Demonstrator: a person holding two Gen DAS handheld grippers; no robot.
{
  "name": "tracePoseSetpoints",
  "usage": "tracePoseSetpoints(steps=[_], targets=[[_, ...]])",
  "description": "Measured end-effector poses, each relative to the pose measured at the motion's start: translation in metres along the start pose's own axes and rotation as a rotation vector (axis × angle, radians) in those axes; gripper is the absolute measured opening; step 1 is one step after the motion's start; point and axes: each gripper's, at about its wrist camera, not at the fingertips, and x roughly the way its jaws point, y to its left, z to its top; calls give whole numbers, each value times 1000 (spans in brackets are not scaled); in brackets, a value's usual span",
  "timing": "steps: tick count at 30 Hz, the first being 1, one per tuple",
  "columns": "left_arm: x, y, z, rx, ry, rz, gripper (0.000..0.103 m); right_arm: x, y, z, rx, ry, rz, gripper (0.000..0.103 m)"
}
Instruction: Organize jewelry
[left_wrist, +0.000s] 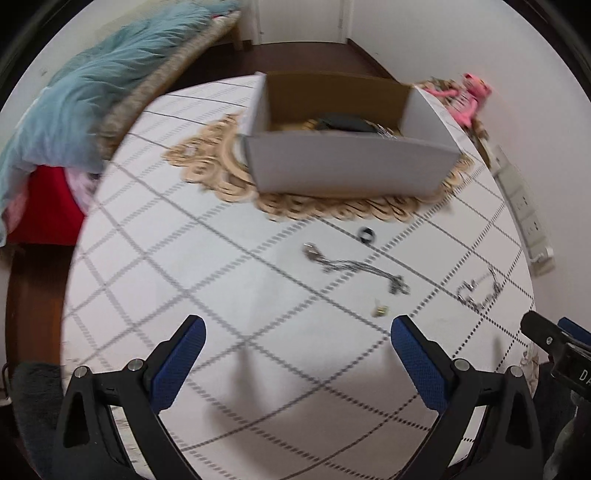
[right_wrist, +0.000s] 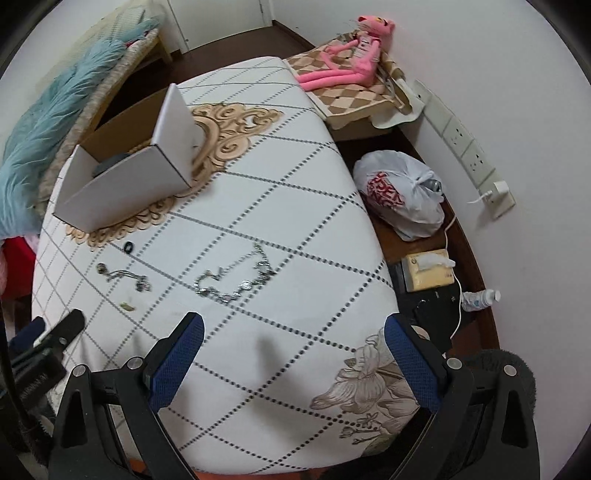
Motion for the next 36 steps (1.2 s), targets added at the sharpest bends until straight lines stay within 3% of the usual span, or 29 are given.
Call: tracePoseSetpoints(steps=[3, 5, 12, 17, 20, 28, 35, 36], targets=[[12, -14, -4, 30, 7, -15, 95, 5, -6, 0, 19, 2, -2, 99], [17, -22, -6, 46, 13, -25, 78, 7, -9, 1, 28, 3, -5, 99], [26, -39, -8, 89, -9, -26, 49, 10, -14, 5, 42, 0, -12, 99], [26, -43, -4, 104, -28, -47, 16, 9, -15, 9, 48, -7, -12, 99], [25, -41, -5, 100, -28, -80, 6, 7, -15, 10, 49, -13, -9, 98], [14, -14, -9, 67, -26, -92, 6, 7, -18, 16, 85, -20, 40, 93], [13, 10, -9, 12, -18, -70, 6, 33, 4, 23, 39, -12, 57, 75], [13, 12, -9, 9, -18, -69, 6, 38, 9, 24, 21, -13, 50, 67]])
